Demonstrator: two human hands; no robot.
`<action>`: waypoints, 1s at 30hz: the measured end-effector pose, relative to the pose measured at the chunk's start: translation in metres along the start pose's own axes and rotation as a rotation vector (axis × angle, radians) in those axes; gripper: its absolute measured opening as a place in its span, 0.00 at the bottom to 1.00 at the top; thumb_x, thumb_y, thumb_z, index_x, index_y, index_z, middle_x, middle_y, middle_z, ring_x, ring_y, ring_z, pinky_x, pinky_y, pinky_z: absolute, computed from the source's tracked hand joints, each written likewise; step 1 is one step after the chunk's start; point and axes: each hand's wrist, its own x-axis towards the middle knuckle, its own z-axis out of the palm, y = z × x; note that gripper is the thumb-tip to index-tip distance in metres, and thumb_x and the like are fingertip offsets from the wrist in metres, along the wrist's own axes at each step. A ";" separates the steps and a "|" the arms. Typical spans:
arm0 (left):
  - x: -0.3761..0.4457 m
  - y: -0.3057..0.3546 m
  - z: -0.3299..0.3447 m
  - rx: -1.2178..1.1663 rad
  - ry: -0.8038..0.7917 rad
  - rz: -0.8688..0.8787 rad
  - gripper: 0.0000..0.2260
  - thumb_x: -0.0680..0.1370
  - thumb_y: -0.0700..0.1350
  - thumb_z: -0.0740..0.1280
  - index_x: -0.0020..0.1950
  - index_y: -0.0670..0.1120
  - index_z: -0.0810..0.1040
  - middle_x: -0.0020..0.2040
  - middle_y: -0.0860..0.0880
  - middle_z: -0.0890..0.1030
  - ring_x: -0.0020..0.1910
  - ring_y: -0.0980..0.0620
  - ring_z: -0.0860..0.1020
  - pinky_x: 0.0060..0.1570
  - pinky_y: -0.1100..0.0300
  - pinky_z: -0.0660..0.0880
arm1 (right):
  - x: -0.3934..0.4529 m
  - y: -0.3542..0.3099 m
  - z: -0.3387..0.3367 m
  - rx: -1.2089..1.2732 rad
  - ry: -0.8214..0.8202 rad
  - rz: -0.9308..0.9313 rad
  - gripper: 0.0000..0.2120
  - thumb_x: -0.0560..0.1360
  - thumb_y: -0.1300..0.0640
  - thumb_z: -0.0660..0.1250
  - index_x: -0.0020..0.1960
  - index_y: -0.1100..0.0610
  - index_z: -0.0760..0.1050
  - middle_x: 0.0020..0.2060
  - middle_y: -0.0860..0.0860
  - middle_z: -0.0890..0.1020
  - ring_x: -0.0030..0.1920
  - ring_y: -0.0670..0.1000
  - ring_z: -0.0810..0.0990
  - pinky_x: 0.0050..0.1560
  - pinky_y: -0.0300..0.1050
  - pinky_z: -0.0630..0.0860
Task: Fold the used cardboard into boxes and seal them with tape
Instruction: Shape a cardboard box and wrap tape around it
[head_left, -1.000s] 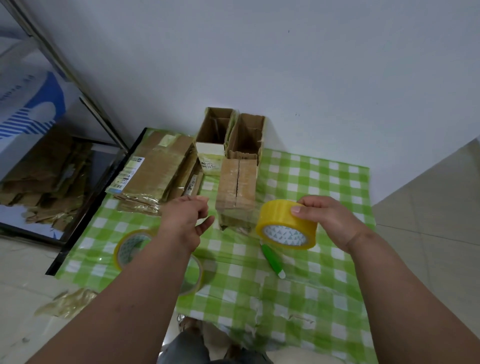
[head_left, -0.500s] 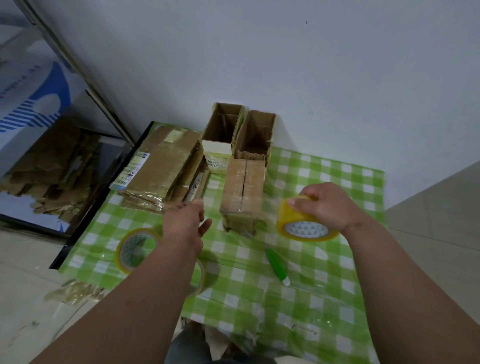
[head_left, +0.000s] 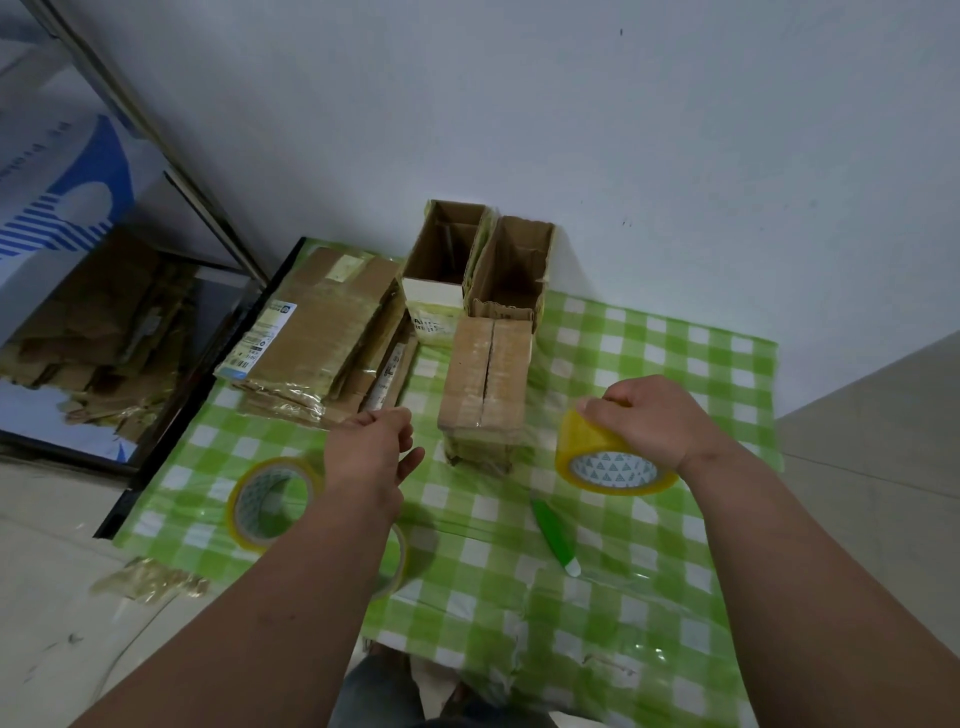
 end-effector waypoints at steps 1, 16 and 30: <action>0.000 -0.001 0.000 0.003 0.001 0.003 0.04 0.77 0.37 0.69 0.44 0.42 0.76 0.37 0.46 0.76 0.36 0.53 0.74 0.47 0.53 0.81 | 0.001 0.000 0.001 -0.034 0.000 0.009 0.23 0.76 0.37 0.64 0.33 0.54 0.75 0.31 0.51 0.77 0.37 0.54 0.78 0.42 0.50 0.72; 0.009 -0.014 0.009 0.188 0.012 -0.017 0.08 0.74 0.43 0.75 0.44 0.41 0.79 0.38 0.45 0.79 0.37 0.50 0.77 0.42 0.54 0.80 | 0.014 0.001 0.043 -0.372 0.118 0.082 0.23 0.76 0.32 0.56 0.40 0.50 0.75 0.33 0.46 0.77 0.44 0.50 0.75 0.61 0.52 0.58; 0.015 -0.010 0.014 0.555 -0.037 0.208 0.16 0.74 0.42 0.73 0.61 0.47 0.75 0.55 0.45 0.78 0.48 0.47 0.77 0.47 0.56 0.74 | 0.014 -0.021 0.070 -0.292 0.247 0.027 0.15 0.75 0.39 0.64 0.48 0.50 0.67 0.40 0.45 0.77 0.43 0.51 0.77 0.57 0.52 0.58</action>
